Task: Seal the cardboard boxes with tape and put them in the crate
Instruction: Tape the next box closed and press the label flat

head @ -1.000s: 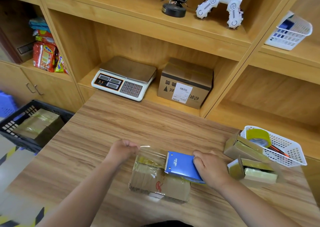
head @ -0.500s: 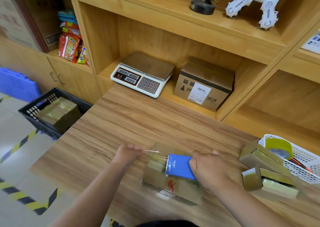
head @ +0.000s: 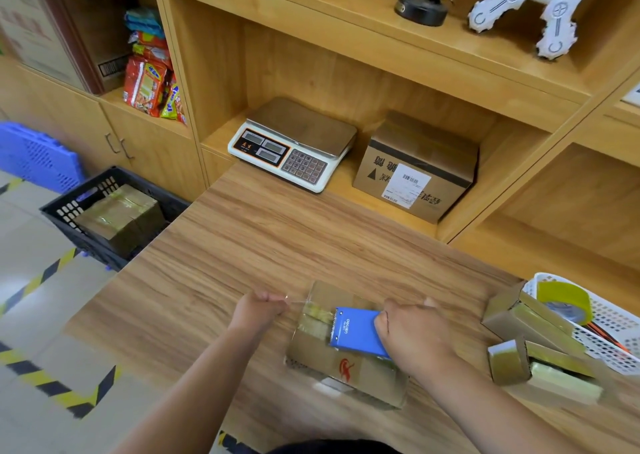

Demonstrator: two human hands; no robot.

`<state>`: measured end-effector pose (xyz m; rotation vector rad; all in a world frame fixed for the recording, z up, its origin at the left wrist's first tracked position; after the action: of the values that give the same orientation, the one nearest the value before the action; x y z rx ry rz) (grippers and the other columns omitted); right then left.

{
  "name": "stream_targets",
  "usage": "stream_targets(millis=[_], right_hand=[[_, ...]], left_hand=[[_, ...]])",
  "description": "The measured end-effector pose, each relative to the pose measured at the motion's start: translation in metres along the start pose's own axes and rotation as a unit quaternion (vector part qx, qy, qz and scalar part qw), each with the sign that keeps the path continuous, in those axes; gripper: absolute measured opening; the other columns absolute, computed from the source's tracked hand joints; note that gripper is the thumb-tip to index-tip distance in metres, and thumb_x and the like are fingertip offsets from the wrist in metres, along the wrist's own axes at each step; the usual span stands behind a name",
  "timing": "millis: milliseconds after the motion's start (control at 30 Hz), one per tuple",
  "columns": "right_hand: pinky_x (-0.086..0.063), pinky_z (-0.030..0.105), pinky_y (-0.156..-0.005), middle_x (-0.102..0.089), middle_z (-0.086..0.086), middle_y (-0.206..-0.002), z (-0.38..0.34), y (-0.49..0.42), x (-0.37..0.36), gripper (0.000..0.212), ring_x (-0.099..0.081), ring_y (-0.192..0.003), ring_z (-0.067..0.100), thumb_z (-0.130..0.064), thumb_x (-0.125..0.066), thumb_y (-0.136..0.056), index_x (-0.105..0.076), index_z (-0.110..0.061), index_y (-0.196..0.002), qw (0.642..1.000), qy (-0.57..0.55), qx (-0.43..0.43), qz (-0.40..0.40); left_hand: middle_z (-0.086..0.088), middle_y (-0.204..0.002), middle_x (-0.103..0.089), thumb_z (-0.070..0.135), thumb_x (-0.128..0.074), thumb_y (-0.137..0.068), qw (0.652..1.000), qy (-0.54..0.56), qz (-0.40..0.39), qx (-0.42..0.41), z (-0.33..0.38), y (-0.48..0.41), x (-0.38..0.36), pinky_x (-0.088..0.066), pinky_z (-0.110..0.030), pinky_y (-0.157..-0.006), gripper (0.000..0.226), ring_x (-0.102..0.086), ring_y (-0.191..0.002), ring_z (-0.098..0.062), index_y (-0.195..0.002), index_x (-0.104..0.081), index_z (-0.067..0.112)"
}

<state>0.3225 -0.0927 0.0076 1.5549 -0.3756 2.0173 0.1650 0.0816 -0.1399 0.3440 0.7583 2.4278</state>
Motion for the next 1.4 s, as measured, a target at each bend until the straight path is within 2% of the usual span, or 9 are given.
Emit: stream_targets(millis=[200, 533, 767, 833, 933, 1067, 1200, 1300, 1400], right_hand=[[-0.026, 0.035, -0.081, -0.068, 0.002, -0.078, 0.005, 0.000, -0.009, 0.024, -0.061, -0.072, 0.025, -0.029, -0.025, -0.091, -0.048, -0.025, -0.082, 0.999, -0.030, -0.019, -0.002], [-0.027, 0.036, -0.084, -0.068, 0.000, -0.081, 0.002, -0.001, -0.014, 0.029, -0.061, -0.074, 0.023, -0.031, -0.024, -0.093, -0.052, -0.025, -0.090, 0.999, -0.042, -0.017, -0.023], [-0.027, 0.035, -0.083, -0.068, 0.000, -0.082, 0.002, -0.003, -0.019, 0.024, -0.062, -0.075, 0.024, -0.032, -0.023, -0.093, -0.045, -0.026, -0.085, 0.998, -0.058, -0.019, -0.026], [-0.027, 0.035, -0.082, -0.068, 0.000, -0.081, 0.003, -0.003, -0.019, 0.022, -0.061, -0.074, 0.023, -0.032, -0.023, -0.093, -0.042, -0.026, -0.083, 0.997, -0.067, -0.020, -0.023], [-0.027, 0.035, -0.081, -0.067, -0.001, -0.080, 0.002, -0.003, -0.020, 0.021, -0.061, -0.073, 0.024, -0.031, -0.025, -0.093, -0.042, -0.026, -0.082, 0.997, -0.071, -0.016, -0.020], [-0.027, 0.034, -0.079, -0.068, 0.000, -0.080, 0.002, -0.003, -0.019, 0.024, -0.061, -0.073, 0.024, -0.032, -0.024, -0.093, -0.044, -0.026, -0.082, 0.997, -0.068, -0.019, -0.017], [-0.030, 0.033, -0.082, -0.069, 0.000, -0.083, 0.001, -0.002, -0.016, 0.026, -0.062, -0.076, 0.025, -0.032, -0.026, -0.093, -0.050, -0.025, -0.085, 0.997, -0.078, -0.019, -0.010], [-0.029, 0.034, -0.082, -0.069, 0.001, -0.082, 0.003, -0.001, -0.015, 0.026, -0.062, -0.076, 0.026, -0.031, -0.026, -0.094, -0.049, -0.024, -0.084, 0.996, -0.091, -0.020, -0.005], [-0.030, 0.033, -0.083, -0.068, 0.002, -0.081, 0.004, 0.001, -0.014, 0.030, -0.061, -0.074, 0.026, -0.030, -0.021, -0.091, -0.049, -0.023, -0.084, 0.995, -0.101, -0.018, 0.000]], left_hand=[[-0.008, -0.065, -0.066, 0.002, -0.071, -0.075, 0.999, 0.034, 0.000, 0.028, -0.009, 0.004, -0.005, -0.045, -0.035, -0.078, 0.013, -0.059, -0.073, -0.023, -0.064, -0.069, 0.007], [0.006, -0.041, -0.051, 0.009, -0.064, -0.088, 0.998, -0.005, -0.024, 0.050, -0.026, 0.004, -0.031, -0.034, -0.015, -0.041, 0.034, -0.044, -0.038, -0.004, -0.056, -0.054, 0.010], [0.002, -0.082, -0.062, 0.032, -0.056, -0.093, 0.978, -0.202, 0.052, 0.011, -0.019, 0.007, -0.026, -0.029, -0.029, -0.099, 0.022, -0.047, -0.090, -0.016, -0.072, -0.057, 0.027], [-0.004, -0.100, -0.066, 0.028, -0.057, -0.092, 0.982, -0.186, 0.036, 0.007, -0.018, 0.008, -0.028, -0.036, -0.031, -0.096, 0.006, -0.054, -0.099, -0.021, -0.090, -0.061, 0.023], [-0.009, -0.121, -0.059, 0.014, -0.055, -0.088, 0.982, -0.180, 0.047, -0.012, -0.017, 0.009, -0.023, -0.040, -0.026, -0.085, 0.036, -0.055, -0.104, -0.023, -0.124, -0.053, 0.014], [-0.005, -0.115, -0.066, 0.012, -0.045, -0.096, 0.986, -0.120, 0.059, -0.101, -0.003, 0.019, -0.028, -0.043, -0.031, -0.096, 0.022, -0.059, -0.105, -0.019, -0.097, -0.064, 0.023], [0.004, -0.135, -0.052, 0.030, -0.037, -0.101, 0.962, -0.211, -0.042, -0.170, 0.002, 0.035, -0.059, -0.026, -0.013, -0.098, 0.039, -0.042, -0.126, -0.008, -0.136, -0.051, 0.019], [-0.006, -0.149, -0.040, 0.043, -0.027, -0.101, 0.953, -0.280, -0.058, -0.097, -0.008, 0.030, -0.056, -0.025, -0.026, -0.107, 0.052, -0.033, -0.138, -0.021, -0.145, -0.037, 0.018], [0.001, -0.156, -0.023, 0.033, -0.029, -0.103, 0.926, -0.305, -0.039, -0.221, 0.032, 0.035, -0.065, -0.012, -0.018, -0.110, 0.050, -0.017, -0.144, -0.012, -0.150, -0.023, 0.018]])
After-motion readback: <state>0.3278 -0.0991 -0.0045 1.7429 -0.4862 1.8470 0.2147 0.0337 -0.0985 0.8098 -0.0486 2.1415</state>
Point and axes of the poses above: each hand's wrist, its own y-axis away from the middle knuckle, its own x-axis out of the back of the hand, z = x × y, the point moved 9 cm from there along -y, towards the middle knuckle
